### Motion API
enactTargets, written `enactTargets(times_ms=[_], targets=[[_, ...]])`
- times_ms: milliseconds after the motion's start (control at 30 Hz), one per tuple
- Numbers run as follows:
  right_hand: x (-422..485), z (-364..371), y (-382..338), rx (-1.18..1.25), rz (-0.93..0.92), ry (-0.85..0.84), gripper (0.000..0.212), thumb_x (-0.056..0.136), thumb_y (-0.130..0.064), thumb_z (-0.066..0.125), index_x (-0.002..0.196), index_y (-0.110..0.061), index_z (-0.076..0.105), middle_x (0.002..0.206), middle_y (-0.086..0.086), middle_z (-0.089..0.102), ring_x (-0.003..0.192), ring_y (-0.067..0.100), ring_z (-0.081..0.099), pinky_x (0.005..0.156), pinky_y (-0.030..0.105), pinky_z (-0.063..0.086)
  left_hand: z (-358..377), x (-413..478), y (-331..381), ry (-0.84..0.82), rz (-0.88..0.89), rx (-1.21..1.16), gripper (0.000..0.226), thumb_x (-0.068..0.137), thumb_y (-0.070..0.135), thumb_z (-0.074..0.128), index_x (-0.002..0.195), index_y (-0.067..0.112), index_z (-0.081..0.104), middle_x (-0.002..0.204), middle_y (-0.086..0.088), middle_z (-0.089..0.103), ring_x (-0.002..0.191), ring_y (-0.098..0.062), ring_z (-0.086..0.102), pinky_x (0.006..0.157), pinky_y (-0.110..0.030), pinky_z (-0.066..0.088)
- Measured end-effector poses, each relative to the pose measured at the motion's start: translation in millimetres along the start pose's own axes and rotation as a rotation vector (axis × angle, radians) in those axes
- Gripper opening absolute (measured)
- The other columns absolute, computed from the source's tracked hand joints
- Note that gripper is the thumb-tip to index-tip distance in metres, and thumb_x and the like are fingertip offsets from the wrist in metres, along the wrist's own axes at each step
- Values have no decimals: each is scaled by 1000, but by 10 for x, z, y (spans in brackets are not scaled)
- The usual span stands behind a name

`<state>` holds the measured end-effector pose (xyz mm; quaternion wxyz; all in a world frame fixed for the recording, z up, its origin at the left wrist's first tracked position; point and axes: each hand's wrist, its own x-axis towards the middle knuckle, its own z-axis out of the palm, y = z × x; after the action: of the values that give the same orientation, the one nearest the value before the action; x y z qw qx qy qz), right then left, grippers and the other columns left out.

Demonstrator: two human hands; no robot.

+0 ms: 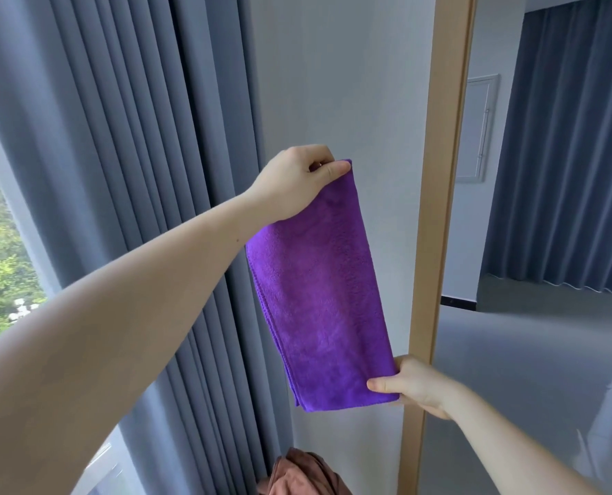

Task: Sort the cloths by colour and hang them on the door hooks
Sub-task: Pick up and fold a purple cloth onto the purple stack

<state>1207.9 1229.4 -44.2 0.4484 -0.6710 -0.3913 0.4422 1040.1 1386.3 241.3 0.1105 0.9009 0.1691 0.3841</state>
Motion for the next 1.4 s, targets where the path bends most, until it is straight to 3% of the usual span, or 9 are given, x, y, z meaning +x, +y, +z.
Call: enactTargets(times_ms=[133, 333, 467, 567, 733, 1000, 1167, 1300, 1400], targets=[[-23, -45, 238, -295, 161, -81, 27, 89, -28, 78, 114, -21, 73, 103, -11, 79, 100, 5, 73, 106, 37, 52, -79, -6, -6, 38, -18, -29, 31, 101, 46, 58, 89, 19, 66, 74, 8, 57, 72, -13, 52, 69, -29, 42], [-108, -257, -306, -318, 95, -156, 89, 59, -51, 92, 139, -35, 55, 135, -13, 64, 128, 8, 55, 118, 40, 34, -71, -127, -23, -68, -20, -40, 33, 98, 51, 61, 92, 20, 70, 77, -4, 62, 66, -9, 49, 64, -25, 42], [-227, -50, -1192, -103, -291, -56, 49, 82, -39, 82, 127, -35, 64, 123, -19, 72, 120, 5, 64, 103, 29, 48, 51, -227, -20, -194, -54, -16, 30, 96, 52, 63, 89, 23, 70, 73, 7, 60, 64, -7, 53, 55, -13, 39], [-197, 203, -1636, 39, -495, 51, 30, 89, -16, 77, 118, -22, 70, 113, -5, 77, 106, 13, 73, 90, 28, 58, 116, -283, -65, -330, -75, 31, 34, 97, 52, 63, 97, 19, 72, 89, -1, 71, 82, -18, 63, 70, -26, 49], [20, 516, -1837, 148, -565, 241, 9, 87, -15, 80, 94, -19, 77, 96, 2, 80, 91, 20, 76, 87, 41, 60, -4, -435, -216, -338, -165, 16, 36, 90, 55, 69, 105, 22, 70, 93, 7, 70, 82, -10, 63, 71, -25, 49], [142, 591, -1667, 146, -517, 211, 5, 88, -18, 79, 92, -17, 76, 84, -3, 79, 76, 14, 75, 67, 28, 60, -325, -888, -729, -751, -401, 316, 28, 76, 45, 84, 91, 26, 72, 87, 5, 74, 81, -17, 72, 73, -29, 61], [244, 603, -1466, 135, -500, 211, 5, 88, -21, 80, 90, -18, 76, 83, -7, 79, 75, 9, 74, 68, 25, 61, -341, -1185, -939, -619, -562, 232, 23, 82, 38, 74, 83, 15, 71, 74, -1, 62, 62, -16, 59, 65, -27, 50], [348, 646, -1288, 207, -498, 204, 7, 89, -24, 78, 88, -18, 74, 79, -11, 77, 70, 4, 71, 62, 19, 55, -194, -1583, -1022, -293, -731, -309, 20, 85, 26, 73, 103, 19, 75, 104, -5, 77, 99, -20, 74, 94, -36, 59], [420, 763, -1154, 208, -466, 161, 10, 90, -27, 78, 86, -19, 74, 81, -11, 77, 74, 7, 70, 68, 25, 52, -8, -1937, -971, -43, -791, -649, 23, 99, 9, 61, 117, 19, 72, 111, -4, 77, 100, -20, 74, 90, -37, 60]])
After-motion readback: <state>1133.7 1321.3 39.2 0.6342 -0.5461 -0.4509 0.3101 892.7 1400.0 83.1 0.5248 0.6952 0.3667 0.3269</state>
